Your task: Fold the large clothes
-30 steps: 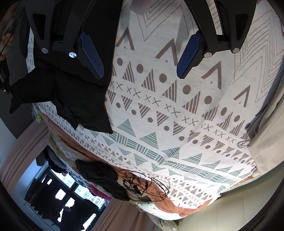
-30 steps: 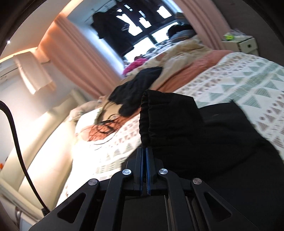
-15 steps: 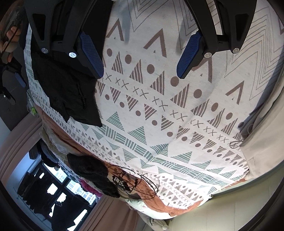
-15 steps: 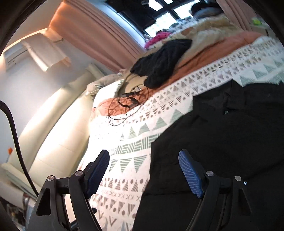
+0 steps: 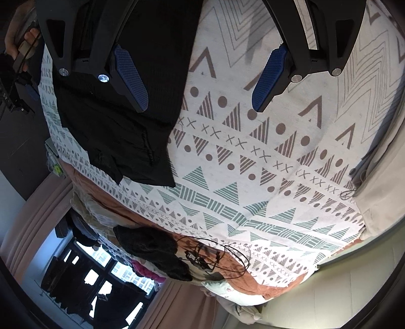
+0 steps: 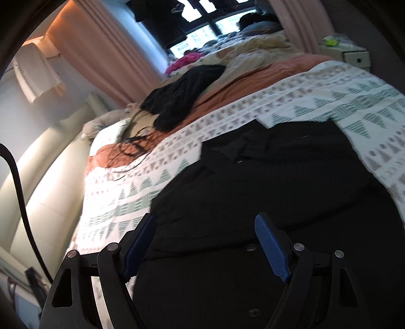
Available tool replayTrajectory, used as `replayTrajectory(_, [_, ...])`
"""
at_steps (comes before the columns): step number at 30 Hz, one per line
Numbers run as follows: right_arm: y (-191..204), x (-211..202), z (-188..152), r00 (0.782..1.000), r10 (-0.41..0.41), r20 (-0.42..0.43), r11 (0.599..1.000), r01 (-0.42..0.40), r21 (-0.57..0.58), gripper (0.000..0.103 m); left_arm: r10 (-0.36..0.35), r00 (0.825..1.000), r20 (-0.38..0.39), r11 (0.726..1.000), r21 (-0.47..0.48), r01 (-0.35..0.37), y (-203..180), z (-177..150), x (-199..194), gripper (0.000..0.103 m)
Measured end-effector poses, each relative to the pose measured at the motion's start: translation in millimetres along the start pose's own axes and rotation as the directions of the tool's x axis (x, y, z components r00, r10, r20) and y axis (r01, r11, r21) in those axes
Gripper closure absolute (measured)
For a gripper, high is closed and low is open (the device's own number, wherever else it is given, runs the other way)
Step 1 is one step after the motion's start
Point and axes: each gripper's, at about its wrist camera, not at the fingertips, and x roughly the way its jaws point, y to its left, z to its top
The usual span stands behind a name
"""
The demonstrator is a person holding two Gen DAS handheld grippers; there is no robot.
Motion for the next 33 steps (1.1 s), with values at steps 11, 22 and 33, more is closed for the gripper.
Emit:
replayTrajectory(11, [-59.8,-82.2,-19.1,0.992,-0.106,0.067,0.992,0.101,0.075,0.023,0.002,0.993,0.121,0.994,0.113,-0.016,-53.8,-34.0,-63.4,0.004])
replayTrajectory(22, [-106.6,-141.7,-63.6,0.992,-0.130,-0.008,0.990,0.130,0.052,0.014,-0.082,0.993,0.085,0.992,0.098,0.073,-64.5,-72.2,-106.2,0.004])
replayTrajectory(33, [-138.4,-191.5,-112.1,0.990,-0.141,-0.012,0.988,0.142,0.066,0.000,-0.039,0.994,0.098,0.998,0.058,0.033,-20.9,-106.3,-146.5,0.004])
